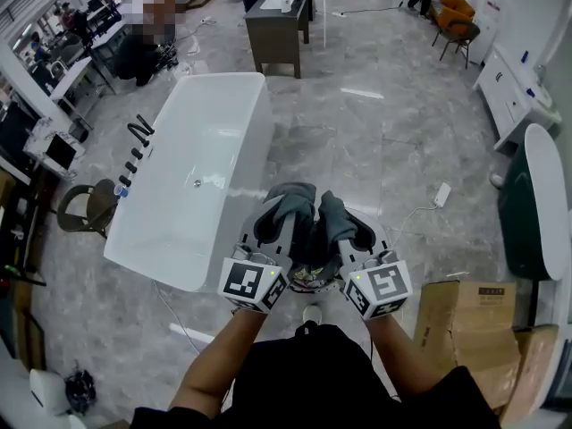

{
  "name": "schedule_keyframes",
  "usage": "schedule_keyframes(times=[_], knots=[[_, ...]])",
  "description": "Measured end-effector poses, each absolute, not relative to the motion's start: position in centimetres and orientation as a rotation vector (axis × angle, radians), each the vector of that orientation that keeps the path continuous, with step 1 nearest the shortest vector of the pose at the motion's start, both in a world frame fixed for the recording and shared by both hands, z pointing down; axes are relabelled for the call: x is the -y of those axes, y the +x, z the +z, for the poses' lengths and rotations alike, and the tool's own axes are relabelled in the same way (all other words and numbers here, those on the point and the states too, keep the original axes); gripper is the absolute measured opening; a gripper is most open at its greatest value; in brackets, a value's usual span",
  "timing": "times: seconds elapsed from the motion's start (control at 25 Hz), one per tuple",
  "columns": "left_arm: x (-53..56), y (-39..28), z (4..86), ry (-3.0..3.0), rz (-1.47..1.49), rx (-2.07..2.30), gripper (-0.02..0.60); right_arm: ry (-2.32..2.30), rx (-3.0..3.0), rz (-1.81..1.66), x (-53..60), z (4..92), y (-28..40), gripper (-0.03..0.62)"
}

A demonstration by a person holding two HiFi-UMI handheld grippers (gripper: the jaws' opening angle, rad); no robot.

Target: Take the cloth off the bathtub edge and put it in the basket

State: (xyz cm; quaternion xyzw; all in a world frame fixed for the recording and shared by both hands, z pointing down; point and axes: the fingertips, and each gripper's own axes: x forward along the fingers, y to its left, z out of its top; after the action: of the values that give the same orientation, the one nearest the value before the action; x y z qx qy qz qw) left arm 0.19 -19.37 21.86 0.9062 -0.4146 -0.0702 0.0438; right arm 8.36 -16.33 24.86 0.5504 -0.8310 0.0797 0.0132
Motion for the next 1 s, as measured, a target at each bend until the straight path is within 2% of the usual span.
schedule_keyframes(times=[0.4,1.0], knots=[[22.4,1.3,28.0,2.71,-0.125,1.293,0.031,1.636,2.574,0.275,19.2,30.9,9.5,0.038],[25.0,0.9,43.9,2.569,0.076,1.277,0.031,1.607,2.454,0.453,21.9,45.1,11.4,0.038]])
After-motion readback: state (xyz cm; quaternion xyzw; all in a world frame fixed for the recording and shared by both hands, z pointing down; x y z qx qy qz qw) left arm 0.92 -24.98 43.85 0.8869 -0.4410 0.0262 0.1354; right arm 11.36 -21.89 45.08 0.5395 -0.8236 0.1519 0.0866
